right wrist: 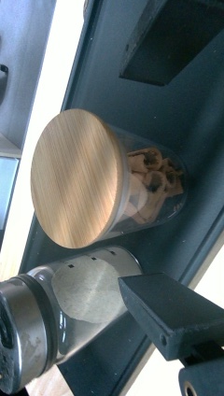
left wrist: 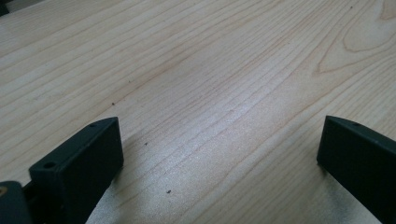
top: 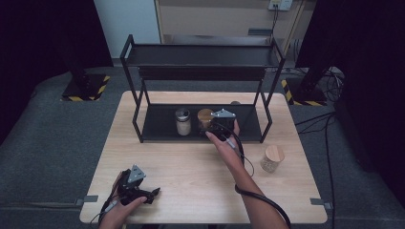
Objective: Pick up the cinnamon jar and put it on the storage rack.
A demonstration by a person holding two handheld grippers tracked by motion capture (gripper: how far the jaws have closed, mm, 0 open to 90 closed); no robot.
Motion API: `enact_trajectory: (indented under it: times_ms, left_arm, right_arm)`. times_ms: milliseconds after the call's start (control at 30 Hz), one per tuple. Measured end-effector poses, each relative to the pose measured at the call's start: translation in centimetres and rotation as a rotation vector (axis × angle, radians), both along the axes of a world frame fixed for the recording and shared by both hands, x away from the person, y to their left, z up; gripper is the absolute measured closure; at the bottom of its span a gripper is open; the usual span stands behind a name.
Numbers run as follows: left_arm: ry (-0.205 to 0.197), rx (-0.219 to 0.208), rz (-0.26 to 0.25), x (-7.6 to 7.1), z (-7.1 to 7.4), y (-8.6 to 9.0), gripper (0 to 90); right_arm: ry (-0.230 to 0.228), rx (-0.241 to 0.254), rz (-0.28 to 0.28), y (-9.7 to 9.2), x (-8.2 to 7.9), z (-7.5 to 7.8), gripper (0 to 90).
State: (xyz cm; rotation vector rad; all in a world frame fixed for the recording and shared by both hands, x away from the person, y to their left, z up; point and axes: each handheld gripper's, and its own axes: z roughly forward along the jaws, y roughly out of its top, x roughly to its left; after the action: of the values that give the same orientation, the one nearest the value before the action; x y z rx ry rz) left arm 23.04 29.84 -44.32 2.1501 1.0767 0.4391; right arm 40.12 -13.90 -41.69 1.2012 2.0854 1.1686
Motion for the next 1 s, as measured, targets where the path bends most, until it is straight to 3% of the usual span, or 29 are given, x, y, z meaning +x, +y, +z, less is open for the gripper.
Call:
enact_trajectory:
  times_ms: [167,633,1000]
  left_arm:
    - [0.000,0.000,0.000,0.0,0.0,0.0,0.0]
    - [0.000,0.000,0.001,0.0,0.0,0.0,0.0]
    - [0.000,0.000,0.002,0.0,0.0,0.0,0.0]
  right_arm:
    - [0.020,0.016,-0.004,-0.4,-0.2,0.6,2.8]
    - [0.002,-0.011,0.014,-1.0,-1.2,1.9,2.9]
    - [0.000,-0.005,0.016,-2.0,-2.0,2.9,2.9]
